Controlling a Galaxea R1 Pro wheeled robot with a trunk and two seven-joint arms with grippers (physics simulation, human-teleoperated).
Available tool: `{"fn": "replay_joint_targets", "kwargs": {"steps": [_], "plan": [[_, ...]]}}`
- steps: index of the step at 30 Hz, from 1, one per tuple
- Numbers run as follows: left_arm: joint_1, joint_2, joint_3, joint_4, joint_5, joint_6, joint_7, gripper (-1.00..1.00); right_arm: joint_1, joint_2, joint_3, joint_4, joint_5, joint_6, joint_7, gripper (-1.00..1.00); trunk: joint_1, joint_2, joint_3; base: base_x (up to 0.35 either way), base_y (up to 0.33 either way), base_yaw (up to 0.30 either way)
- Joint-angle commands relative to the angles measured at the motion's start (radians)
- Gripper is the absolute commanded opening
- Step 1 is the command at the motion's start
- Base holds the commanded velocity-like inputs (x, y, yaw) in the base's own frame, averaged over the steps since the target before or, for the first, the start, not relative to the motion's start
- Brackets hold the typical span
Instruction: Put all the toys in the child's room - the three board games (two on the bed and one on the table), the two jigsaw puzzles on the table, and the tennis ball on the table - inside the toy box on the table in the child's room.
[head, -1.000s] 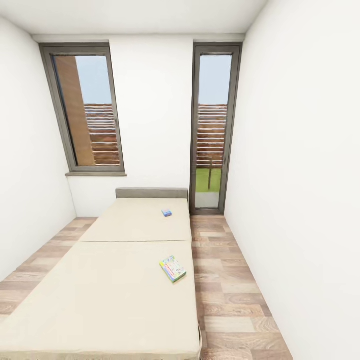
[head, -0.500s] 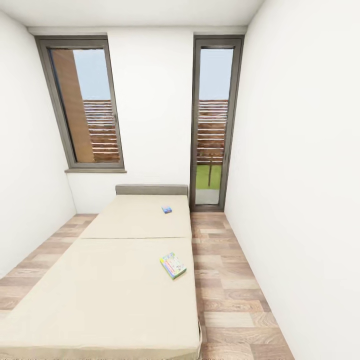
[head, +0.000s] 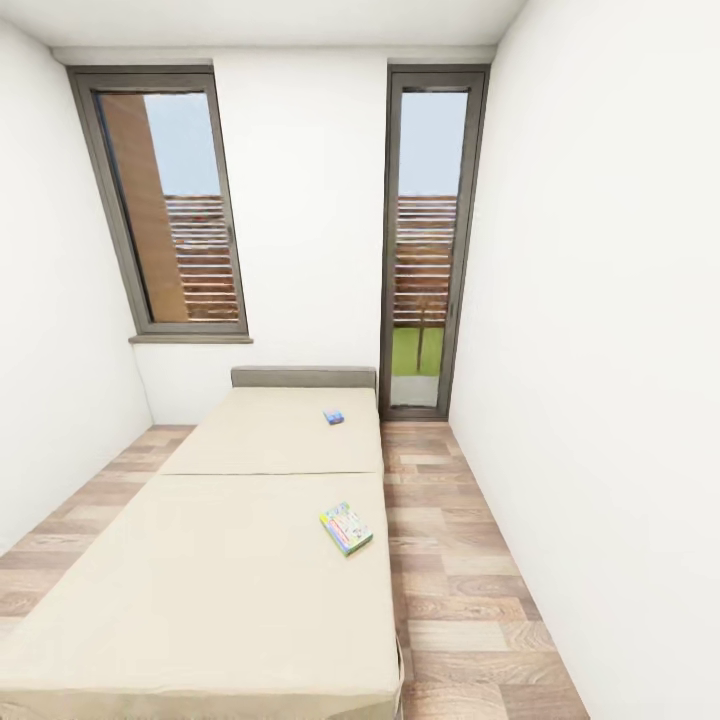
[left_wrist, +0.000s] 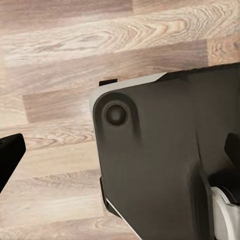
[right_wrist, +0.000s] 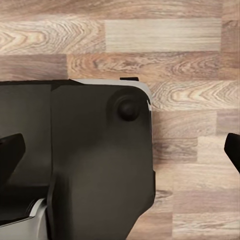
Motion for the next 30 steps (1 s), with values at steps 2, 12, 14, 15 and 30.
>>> {"fn": "replay_joint_targets", "kwargs": {"steps": [2,12,14,15,30], "plan": [[0.0,0.0,-0.002,0.0,-0.008,-0.003,0.0,1.0,0.0,0.0,0.0,0.001,-0.001,-0.003,-0.003,1.0,0.0,-0.001,0.0,0.0,0.0,0.0],[0.0,-0.014,-0.006,0.0,-0.015,0.005,0.004,1.0,0.001,0.0,0.001,0.0,0.001,-0.003,-0.004,1.0,0.0,-0.001,-0.001,0.0,-0.153,0.0],[0.0,-0.016,-0.007,0.0,-0.015,0.004,0.005,1.0,0.001,0.0,0.0,0.0,0.001,-0.003,-0.004,1.0,0.0,-0.001,-0.001,0.0,-0.287,0.0],[0.0,-0.017,-0.007,0.0,-0.015,0.004,0.005,1.0,0.001,0.0,0.0,0.0,0.001,-0.003,-0.004,1.0,0.0,-0.001,-0.001,0.0,-0.3,0.0],[0.0,-0.019,-0.008,0.0,-0.017,0.0,0.006,1.0,0.001,0.001,0.0,0.0,0.001,-0.001,-0.005,1.0,0.0,-0.001,-0.001,0.006,-0.306,0.0]]}}
